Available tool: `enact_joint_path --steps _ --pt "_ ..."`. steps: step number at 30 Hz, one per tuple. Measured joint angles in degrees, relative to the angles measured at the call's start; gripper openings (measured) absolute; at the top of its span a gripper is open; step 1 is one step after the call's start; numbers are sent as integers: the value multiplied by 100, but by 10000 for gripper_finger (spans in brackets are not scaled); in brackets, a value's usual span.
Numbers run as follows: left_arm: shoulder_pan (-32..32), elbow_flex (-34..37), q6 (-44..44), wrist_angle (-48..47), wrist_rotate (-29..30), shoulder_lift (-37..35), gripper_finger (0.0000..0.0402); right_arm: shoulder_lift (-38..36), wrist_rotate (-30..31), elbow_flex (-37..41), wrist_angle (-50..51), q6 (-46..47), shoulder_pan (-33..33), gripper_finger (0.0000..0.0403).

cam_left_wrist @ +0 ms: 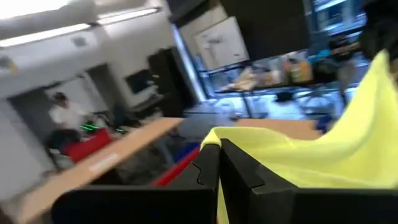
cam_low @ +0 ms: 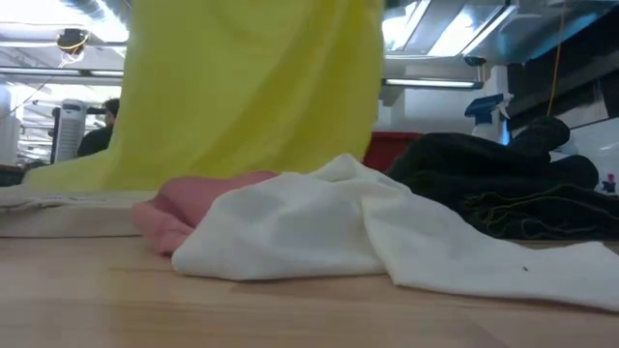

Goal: Fold laundry
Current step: Fold the yellow shirt

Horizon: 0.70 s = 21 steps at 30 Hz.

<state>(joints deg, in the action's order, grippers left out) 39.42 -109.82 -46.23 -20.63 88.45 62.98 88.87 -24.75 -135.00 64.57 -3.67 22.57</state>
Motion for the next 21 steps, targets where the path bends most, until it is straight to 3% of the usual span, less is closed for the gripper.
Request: enact_joint_path --steps 5,12,17,21 --pt "1076 -2 982 77 149 509 0 -124 416 11 781 259 -1011 0" --pt "1942 0 2204 90 159 1243 0 -150 1139 11 995 820 -2546 0" --pt "2600 0 2891 599 157 1787 0 -149 1772 11 1444 1492 -3714 0" --pt "3004 34 4044 599 155 2239 0 -166 2237 243 1647 2016 -4575 0"
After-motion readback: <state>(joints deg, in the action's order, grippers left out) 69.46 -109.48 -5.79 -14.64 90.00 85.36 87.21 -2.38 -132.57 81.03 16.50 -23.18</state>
